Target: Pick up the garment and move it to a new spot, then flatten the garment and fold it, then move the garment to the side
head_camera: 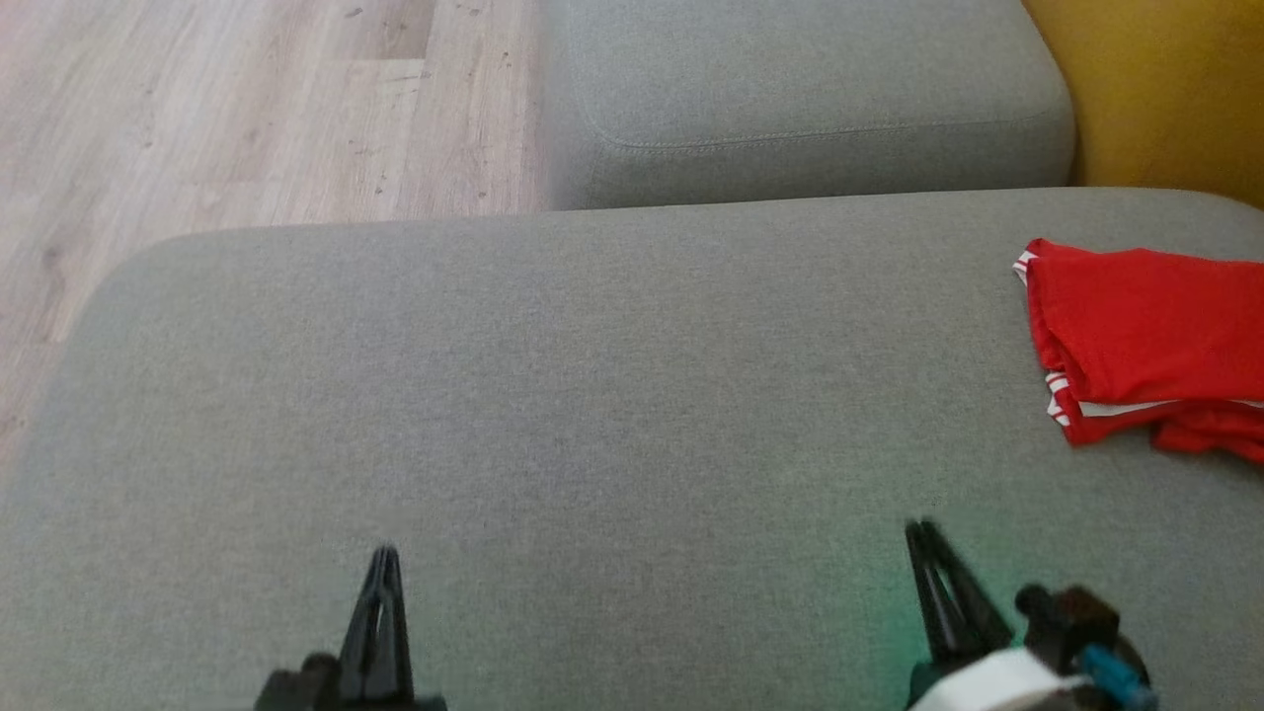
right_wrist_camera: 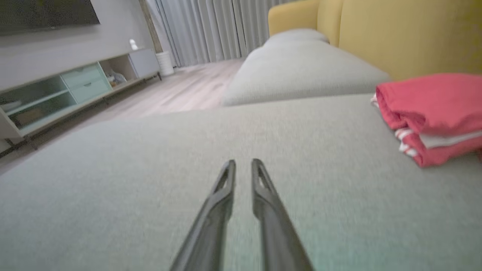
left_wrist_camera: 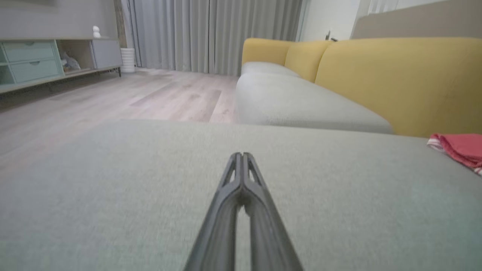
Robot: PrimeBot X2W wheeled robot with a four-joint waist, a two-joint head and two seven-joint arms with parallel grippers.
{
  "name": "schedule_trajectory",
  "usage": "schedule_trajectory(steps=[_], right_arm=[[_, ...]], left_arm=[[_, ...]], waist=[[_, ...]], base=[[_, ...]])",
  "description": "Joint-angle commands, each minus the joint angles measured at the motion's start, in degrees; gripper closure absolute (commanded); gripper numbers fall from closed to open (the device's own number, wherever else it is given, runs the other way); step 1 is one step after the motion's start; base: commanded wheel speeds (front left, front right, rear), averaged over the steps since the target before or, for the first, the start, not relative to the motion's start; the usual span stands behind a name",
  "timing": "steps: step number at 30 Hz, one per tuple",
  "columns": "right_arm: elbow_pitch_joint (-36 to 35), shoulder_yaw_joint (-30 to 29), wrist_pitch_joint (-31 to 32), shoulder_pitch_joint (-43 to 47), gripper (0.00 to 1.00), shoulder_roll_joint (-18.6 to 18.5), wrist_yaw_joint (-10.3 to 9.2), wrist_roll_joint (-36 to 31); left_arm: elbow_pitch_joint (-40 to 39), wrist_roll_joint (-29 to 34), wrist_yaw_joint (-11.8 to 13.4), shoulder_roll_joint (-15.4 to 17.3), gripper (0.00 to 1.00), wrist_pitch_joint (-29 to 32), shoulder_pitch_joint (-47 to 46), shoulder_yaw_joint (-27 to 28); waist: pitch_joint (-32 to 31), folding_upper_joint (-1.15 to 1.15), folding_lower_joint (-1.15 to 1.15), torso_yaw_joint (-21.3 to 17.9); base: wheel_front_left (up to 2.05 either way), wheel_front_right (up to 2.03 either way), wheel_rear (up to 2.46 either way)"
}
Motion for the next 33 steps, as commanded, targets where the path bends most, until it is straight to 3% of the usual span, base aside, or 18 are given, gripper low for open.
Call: schedule_trajectory(steps=[1, 33], right_arm=[[0.2, 0.0, 0.1, 0.2, 1.00, 0.0, 0.00, 0.5], [-1.3, -2.7, 4.3, -2.4, 1.00, -1.0, -0.01, 22.7]], left_arm=[[0.3, -0.5, -0.1, 0.0, 1.00, 0.1, 0.1, 0.0], [1.4, -22.3, -3.1, 1.1, 1.00, 4.3, -3.5, 3.2]], waist=[[0.0, 0.00, 0.00, 0.0], [0.7, 0.00, 0.00, -0.8]], base=[[0.00, 0.00, 0.00], [0.00, 0.00, 0.00]])
